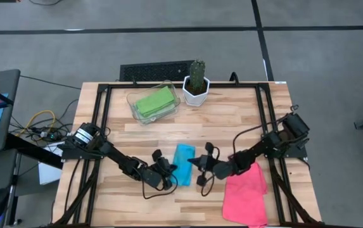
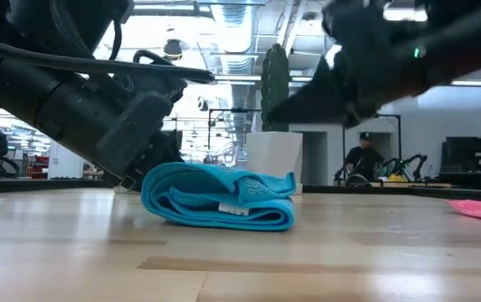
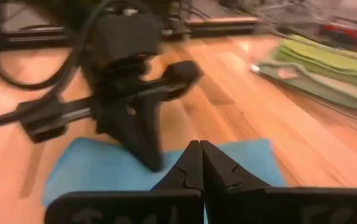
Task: Fold microfiber towels
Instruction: Fold the blue microfiber towel
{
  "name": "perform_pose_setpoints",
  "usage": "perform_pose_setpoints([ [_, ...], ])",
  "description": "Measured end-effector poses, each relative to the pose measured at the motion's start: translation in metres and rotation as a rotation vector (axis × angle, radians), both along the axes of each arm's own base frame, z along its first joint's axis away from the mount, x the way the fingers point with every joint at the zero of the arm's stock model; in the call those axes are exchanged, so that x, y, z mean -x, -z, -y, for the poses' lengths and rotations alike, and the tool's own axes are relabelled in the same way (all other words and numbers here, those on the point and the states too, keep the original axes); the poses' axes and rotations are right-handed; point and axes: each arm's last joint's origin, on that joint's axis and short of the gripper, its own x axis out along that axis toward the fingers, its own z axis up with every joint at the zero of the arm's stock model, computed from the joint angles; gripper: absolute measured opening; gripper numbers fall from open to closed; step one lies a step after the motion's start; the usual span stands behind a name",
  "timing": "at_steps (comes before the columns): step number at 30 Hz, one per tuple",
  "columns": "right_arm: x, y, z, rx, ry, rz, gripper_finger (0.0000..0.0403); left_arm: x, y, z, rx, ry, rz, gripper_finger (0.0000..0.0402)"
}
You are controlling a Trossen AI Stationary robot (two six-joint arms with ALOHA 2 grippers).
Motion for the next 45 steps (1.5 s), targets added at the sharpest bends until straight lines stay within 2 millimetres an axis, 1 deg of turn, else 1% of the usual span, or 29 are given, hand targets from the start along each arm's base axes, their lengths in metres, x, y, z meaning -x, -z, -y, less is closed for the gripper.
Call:
perform_pose_setpoints([
  [1, -0.002, 0.002, 0.003, 0.017, -0.013, -0.005, 0.0014, 0.0, 0.0, 0.0, -0.001, -0.002, 0.003, 0.0],
  [3, -0.009, 0.01, 0.01, -0.001, -0.028, -0.002, 0.0015, 0.0, 0.0, 0.0, -0.007, -0.002, 0.006, 0.0],
  [6, -0.016, 0.032, 0.02, -0.041, -0.051, -0.034, 0.0016, -0.001, -0.001, 0.0, -0.009, -0.002, 0.008, 0.0],
  [9, -0.018, 0.051, 0.026, -0.06, -0.035, -0.072, 0.0013, -0.001, -0.001, 0.0, -0.013, 0.004, 0.007, 0.0],
  [13, -0.021, 0.062, 0.041, -0.052, 0.022, -0.105, 0.0013, -0.001, -0.001, 0.001, -0.001, 0.019, 0.003, 0.0],
  [17, -0.025, 0.063, 0.059, -0.063, 0.055, -0.109, 0.0016, -0.001, -0.003, 0.002, 0.005, 0.038, 0.001, 0.0],
  [20, -0.027, 0.06, 0.066, -0.073, 0.05, -0.106, 0.0015, -0.001, -0.01, 0.003, 0.018, 0.068, -0.002, 0.0],
  [24, -0.027, 0.061, 0.067, -0.073, 0.042, -0.117, 0.0016, 0.002, -0.025, 0.003, 0.026, 0.079, -0.002, 0.0],
  [27, -0.026, 0.061, 0.064, -0.071, 0.034, -0.126, 0.0018, 0.002, -0.039, 0.003, 0.041, 0.077, 0.047, 0.0],
  [30, -0.026, 0.062, 0.063, -0.07, 0.03, -0.126, 0.0017, 0.001, -0.043, 0.006, 0.05, 0.117, 0.074, 0.0],
  [34, -0.026, 0.062, 0.063, -0.07, 0.03, -0.127, 0.0015, 0.001, -0.029, 0.01, 0.042, 0.124, 0.05, 0.0],
  [37, -0.026, 0.062, 0.063, -0.07, 0.031, -0.127, 0.0018, -0.003, -0.023, 0.016, 0.057, 0.138, 0.109, 0.0],
  [39, -0.026, 0.062, 0.063, -0.071, 0.032, -0.126, 0.002, -0.005, -0.015, 0.019, 0.053, 0.148, 0.107, 0.0],
  [43, -0.026, 0.061, 0.063, -0.07, 0.033, -0.124, 0.0017, -0.015, -0.004, 0.024, 0.044, 0.162, 0.089, 0.0],
  [45, -0.026, 0.056, 0.064, -0.07, 0.033, -0.118, 0.0017, -0.022, -0.001, 0.026, 0.033, 0.183, 0.074, 0.0],
])
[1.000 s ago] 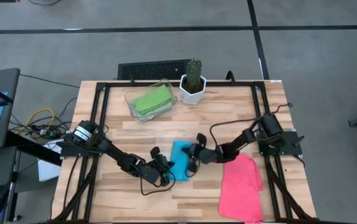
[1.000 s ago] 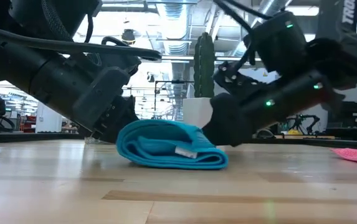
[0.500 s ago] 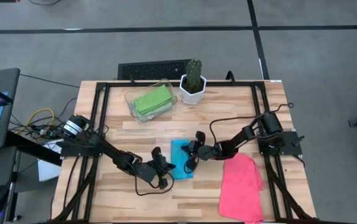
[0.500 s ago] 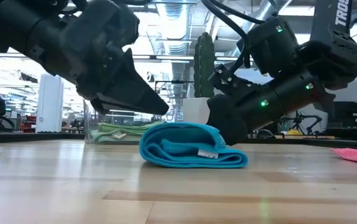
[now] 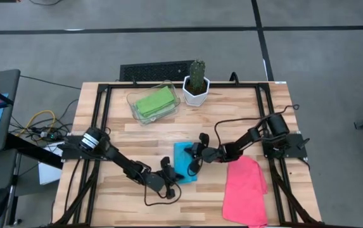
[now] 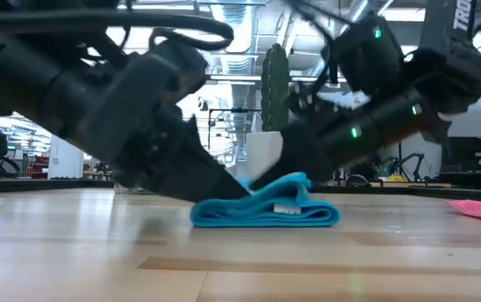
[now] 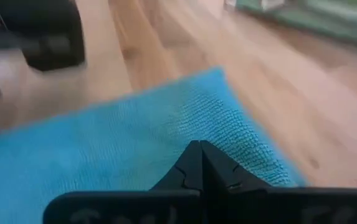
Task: Fold microfiber towels
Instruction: Fold the blue microfiber towel
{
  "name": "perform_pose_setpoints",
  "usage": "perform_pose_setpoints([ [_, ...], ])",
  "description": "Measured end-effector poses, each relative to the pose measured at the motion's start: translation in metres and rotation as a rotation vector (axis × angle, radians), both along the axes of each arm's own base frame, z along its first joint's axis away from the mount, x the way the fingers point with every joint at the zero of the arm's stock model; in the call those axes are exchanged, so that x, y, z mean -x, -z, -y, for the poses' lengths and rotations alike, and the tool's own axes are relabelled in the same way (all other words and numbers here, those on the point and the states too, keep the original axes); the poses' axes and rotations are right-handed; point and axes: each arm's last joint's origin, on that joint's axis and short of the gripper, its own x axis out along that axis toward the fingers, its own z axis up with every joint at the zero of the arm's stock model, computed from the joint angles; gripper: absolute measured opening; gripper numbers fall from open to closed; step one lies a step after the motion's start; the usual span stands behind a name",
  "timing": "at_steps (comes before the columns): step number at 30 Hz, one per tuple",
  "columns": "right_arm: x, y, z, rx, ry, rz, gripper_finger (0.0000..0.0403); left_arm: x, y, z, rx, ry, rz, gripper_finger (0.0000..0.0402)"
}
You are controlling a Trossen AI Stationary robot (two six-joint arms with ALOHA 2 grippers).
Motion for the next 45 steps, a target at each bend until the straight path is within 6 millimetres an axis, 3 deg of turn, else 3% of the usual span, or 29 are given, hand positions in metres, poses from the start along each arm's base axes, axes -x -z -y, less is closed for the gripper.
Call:
perform_pose_setpoints([
  [7, 0.007, -0.04, -0.01, 0.036, -0.014, 0.072, 0.002, -0.013, -0.001, 0.0, -0.059, -0.005, -0.036, 0.0],
  [11, 0.015, -0.05, -0.033, -0.018, -0.071, 0.117, 0.0014, -0.015, -0.002, -0.003, -0.063, -0.028, -0.034, 0.0],
  [16, 0.027, -0.032, -0.072, -0.095, -0.137, 0.127, 0.0016, -0.016, -0.002, -0.005, -0.084, -0.07, -0.024, 0.0],
  [19, 0.029, -0.017, -0.084, -0.127, -0.139, 0.107, 0.0016, -0.016, -0.002, -0.006, -0.086, -0.075, -0.026, 0.0],
  [25, 0.033, 0.016, -0.083, -0.198, -0.069, 0.03, 0.0013, -0.016, -0.003, -0.007, -0.091, -0.073, -0.025, 0.0],
  [30, 0.036, 0.018, -0.082, -0.208, -0.048, 0.037, 0.0017, -0.015, -0.024, -0.007, -0.125, -0.051, -0.001, 0.0],
  [33, 0.036, 0.017, -0.081, -0.208, -0.045, 0.032, 0.0015, -0.013, -0.044, -0.011, -0.245, -0.092, 0.02, 0.0],
  [37, 0.037, 0.017, -0.081, -0.207, -0.045, 0.03, 0.0015, -0.02, -0.052, -0.033, -0.368, -0.153, -0.002, 0.0],
  [41, 0.037, 0.018, -0.082, -0.208, -0.048, 0.029, 0.0019, -0.033, -0.032, -0.066, -0.331, -0.094, -0.082, 0.0],
  [45, 0.038, 0.018, -0.083, -0.206, -0.052, 0.026, 0.0014, -0.028, -0.015, -0.097, -0.309, -0.18, -0.107, 0.0],
])
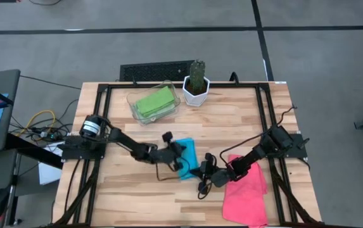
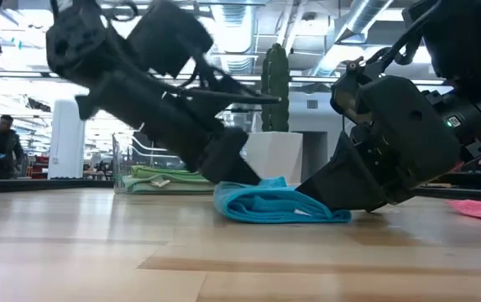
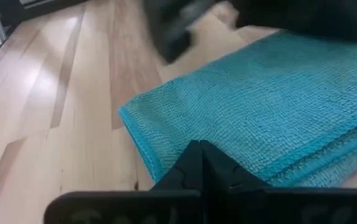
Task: Fold microfiber towels
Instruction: Fold the blue microfiber towel
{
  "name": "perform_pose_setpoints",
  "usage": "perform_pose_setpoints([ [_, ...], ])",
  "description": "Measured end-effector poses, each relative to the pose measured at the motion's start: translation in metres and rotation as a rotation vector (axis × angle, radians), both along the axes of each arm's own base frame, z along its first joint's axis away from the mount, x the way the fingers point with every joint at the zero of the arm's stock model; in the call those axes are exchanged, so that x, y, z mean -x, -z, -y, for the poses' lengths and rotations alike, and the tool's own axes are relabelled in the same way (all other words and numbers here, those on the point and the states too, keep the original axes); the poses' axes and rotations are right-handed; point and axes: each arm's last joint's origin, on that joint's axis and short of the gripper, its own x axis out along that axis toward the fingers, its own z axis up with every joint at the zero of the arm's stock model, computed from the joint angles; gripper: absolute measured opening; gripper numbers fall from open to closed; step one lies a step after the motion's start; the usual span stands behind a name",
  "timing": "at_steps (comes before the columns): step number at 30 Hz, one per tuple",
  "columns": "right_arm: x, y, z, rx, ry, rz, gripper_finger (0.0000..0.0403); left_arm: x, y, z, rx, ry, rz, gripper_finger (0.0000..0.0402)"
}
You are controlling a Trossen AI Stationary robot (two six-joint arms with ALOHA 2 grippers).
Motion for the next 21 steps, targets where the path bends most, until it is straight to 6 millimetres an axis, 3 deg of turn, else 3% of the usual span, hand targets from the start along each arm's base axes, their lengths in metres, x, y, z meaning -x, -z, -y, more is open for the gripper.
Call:
perform_pose_setpoints([
  [5, 0.001, 0.001, -0.001, 0.003, -0.004, -0.005, 0.0018, 0.021, 0.016, -0.022, 0.067, -0.086, 0.053, 0.0],
  [12, 0.001, -0.001, -0.001, 0.017, -0.007, 0.013, 0.0014, 0.034, 0.023, -0.027, 0.123, -0.091, 0.101, 0.0],
  [17, -0.005, -0.034, 0.0, 0.11, -0.004, 0.109, 0.0013, 0.026, 0.017, -0.025, 0.11, -0.059, 0.113, 0.0],
  [21, -0.013, -0.052, 0.019, 0.256, 0.054, 0.128, 0.0014, 0.023, 0.015, -0.025, 0.095, -0.05, 0.115, 0.0],
])
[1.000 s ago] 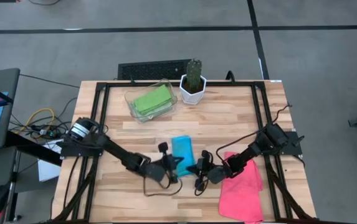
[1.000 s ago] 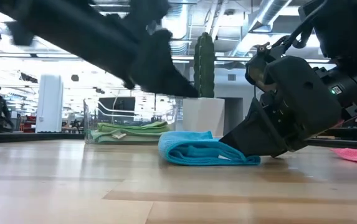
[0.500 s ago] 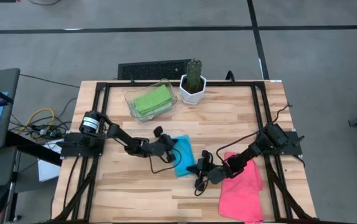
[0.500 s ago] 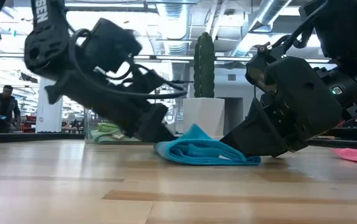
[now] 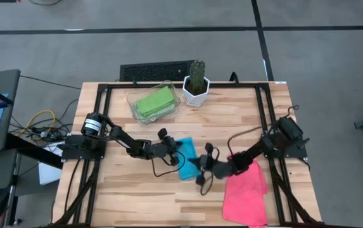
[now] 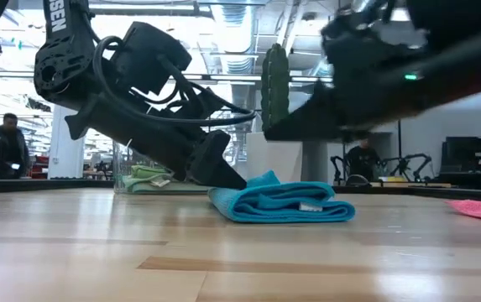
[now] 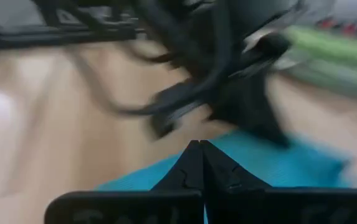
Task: Fold microfiber towels
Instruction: Fold the blue microfiber towel
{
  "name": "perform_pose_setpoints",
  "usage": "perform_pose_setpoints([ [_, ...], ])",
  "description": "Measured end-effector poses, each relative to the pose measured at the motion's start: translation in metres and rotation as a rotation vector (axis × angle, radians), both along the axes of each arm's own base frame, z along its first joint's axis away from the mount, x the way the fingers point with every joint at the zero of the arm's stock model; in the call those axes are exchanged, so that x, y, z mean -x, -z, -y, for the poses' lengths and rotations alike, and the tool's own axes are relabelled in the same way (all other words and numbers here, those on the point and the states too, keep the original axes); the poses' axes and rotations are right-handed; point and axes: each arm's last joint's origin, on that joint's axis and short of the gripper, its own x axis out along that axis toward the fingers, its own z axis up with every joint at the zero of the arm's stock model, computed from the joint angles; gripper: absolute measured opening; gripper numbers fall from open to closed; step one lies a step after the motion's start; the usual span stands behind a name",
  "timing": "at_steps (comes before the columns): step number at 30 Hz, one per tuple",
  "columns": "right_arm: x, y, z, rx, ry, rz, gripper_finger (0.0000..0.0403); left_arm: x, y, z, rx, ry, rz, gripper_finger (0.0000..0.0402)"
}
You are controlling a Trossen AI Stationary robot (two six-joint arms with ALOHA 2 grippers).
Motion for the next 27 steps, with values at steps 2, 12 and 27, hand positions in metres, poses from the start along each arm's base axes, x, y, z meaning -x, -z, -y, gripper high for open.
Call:
perform_pose_setpoints([
  [2, -0.007, -0.007, 0.017, 0.038, 0.031, 0.008, 0.0012, 0.0, 0.0, 0.0, 0.0, -0.001, -0.002, 0.0],
  [12, -0.026, 0.048, 0.093, -0.042, 0.132, -0.159, 0.0012, 0.0, 0.001, 0.0, -0.004, -0.001, -0.008, 0.0],
  [27, -0.029, 0.052, 0.096, -0.091, 0.113, -0.113, 0.0014, 0.012, -0.033, 0.013, -0.1, -0.091, 0.033, 0.0],
])
